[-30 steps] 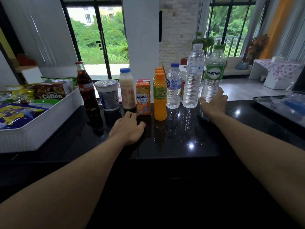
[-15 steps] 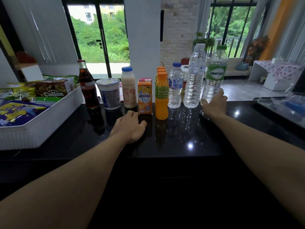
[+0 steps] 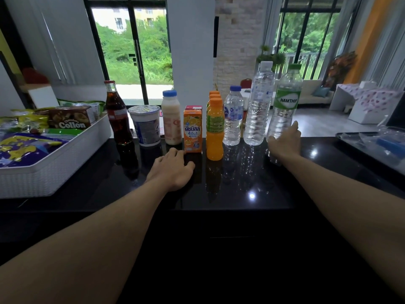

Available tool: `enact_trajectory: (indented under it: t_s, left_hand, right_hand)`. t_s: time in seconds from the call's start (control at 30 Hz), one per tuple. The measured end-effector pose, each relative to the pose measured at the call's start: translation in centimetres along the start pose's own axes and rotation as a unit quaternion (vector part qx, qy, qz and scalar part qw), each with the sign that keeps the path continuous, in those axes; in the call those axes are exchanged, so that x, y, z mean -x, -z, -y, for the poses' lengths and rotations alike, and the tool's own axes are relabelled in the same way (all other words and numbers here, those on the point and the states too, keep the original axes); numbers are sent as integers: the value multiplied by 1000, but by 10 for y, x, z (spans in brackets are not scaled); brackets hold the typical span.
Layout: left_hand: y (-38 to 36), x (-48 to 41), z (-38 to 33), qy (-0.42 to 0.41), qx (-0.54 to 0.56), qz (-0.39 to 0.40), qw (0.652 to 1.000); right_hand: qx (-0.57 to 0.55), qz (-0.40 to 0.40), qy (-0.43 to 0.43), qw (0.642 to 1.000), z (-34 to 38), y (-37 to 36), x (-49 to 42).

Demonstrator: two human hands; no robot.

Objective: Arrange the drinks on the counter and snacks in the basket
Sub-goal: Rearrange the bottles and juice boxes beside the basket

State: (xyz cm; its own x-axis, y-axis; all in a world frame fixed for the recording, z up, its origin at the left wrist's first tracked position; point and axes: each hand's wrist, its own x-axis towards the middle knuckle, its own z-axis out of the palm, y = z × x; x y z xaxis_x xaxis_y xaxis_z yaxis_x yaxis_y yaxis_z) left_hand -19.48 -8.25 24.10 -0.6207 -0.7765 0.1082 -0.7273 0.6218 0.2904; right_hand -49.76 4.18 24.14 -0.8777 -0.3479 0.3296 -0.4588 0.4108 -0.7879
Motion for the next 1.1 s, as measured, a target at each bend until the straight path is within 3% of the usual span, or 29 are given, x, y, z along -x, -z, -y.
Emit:
enact_trajectory:
  t_s: [0.13,0.23,0.33,0.5,0.63,0.73,1.1]
  left_hand:
    - [0,1,-1,3,-1,1,1000]
    - [1,2,-2,2,1,1,1000]
    - [2,3,-3,3,-5,8,1000]
    - [3,5,-4,5,-13,16,1000]
    - [4,4,-4,2,-11,19,1000]
    - [2,3,-2,-4,-13,13,1000]
    - [0,2,1,-7,-12,6,1000]
  right_hand:
    - [-39,-94,13,995,11,11,7]
    - [-58,-219,88,970,34,30,7]
    - [-80,-261,191,943,71,54,-6]
    - [-7,-130,339,932,136,82,-37]
    - [90,-28,303,948,170,75,-51]
    - [192,37,294,936,178,66,-55]
    - [200,16,275,940,185,72,-54]
